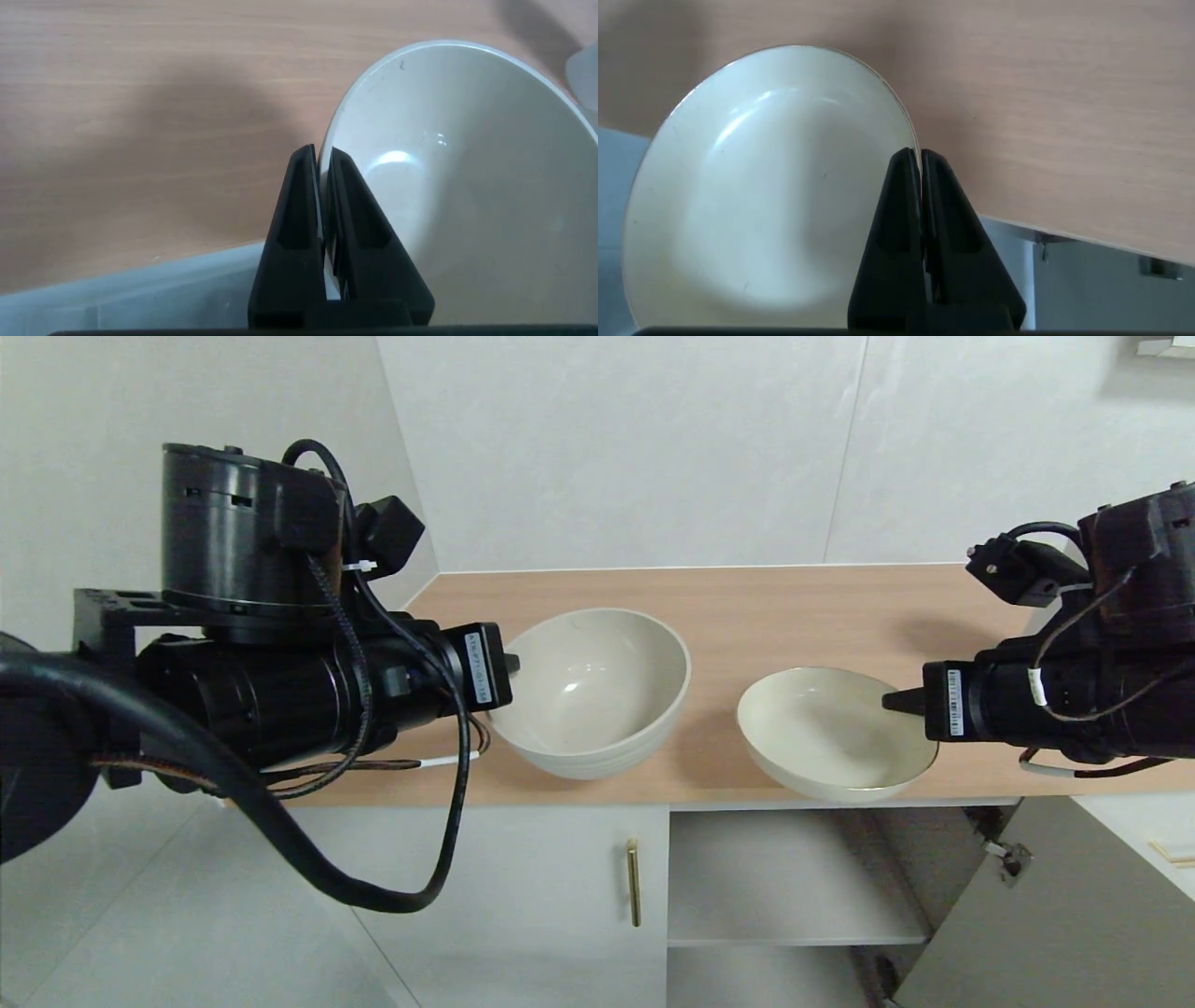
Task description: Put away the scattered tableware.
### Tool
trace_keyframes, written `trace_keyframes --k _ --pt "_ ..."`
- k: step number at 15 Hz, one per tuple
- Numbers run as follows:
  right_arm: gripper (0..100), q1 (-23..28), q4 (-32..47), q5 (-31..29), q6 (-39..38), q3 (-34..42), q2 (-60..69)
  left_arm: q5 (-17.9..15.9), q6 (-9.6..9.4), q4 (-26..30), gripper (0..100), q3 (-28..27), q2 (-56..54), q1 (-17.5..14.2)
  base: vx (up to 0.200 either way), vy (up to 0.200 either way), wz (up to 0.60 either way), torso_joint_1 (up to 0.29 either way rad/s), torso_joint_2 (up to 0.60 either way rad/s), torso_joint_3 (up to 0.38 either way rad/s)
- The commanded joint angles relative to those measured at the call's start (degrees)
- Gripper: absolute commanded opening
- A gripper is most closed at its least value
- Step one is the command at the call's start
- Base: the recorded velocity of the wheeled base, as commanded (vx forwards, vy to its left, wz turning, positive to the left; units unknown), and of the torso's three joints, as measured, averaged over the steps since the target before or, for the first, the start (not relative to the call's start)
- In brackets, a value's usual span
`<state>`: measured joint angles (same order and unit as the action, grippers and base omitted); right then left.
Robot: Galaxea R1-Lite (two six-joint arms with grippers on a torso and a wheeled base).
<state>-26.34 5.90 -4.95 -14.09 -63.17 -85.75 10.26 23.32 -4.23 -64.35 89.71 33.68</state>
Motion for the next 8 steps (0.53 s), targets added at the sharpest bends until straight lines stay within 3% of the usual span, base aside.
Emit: trace_keyframes --k 1,2,8 --pt "0 -0.02 0.08 0.03 0.21 0.51 1.64 0.02 0.06 0.01 0 0.02 0.2 0.42 0.0 0.0 0.0 0.0 0.0 0.0" --pt "0 -0.02 0.34 0.03 0.29 0.86 1.64 0.11 0.06 0.01 0 0.02 0.29 0.59 0.0 0.0 0.0 0.0 0.0 0.0" --pt "0 -0.11 1.57 0.12 2.14 1.74 1.81 0.11 0.06 0.01 0 0.02 0.38 0.86 -0.2 0.0 0.0 0.003 0.0 0.003"
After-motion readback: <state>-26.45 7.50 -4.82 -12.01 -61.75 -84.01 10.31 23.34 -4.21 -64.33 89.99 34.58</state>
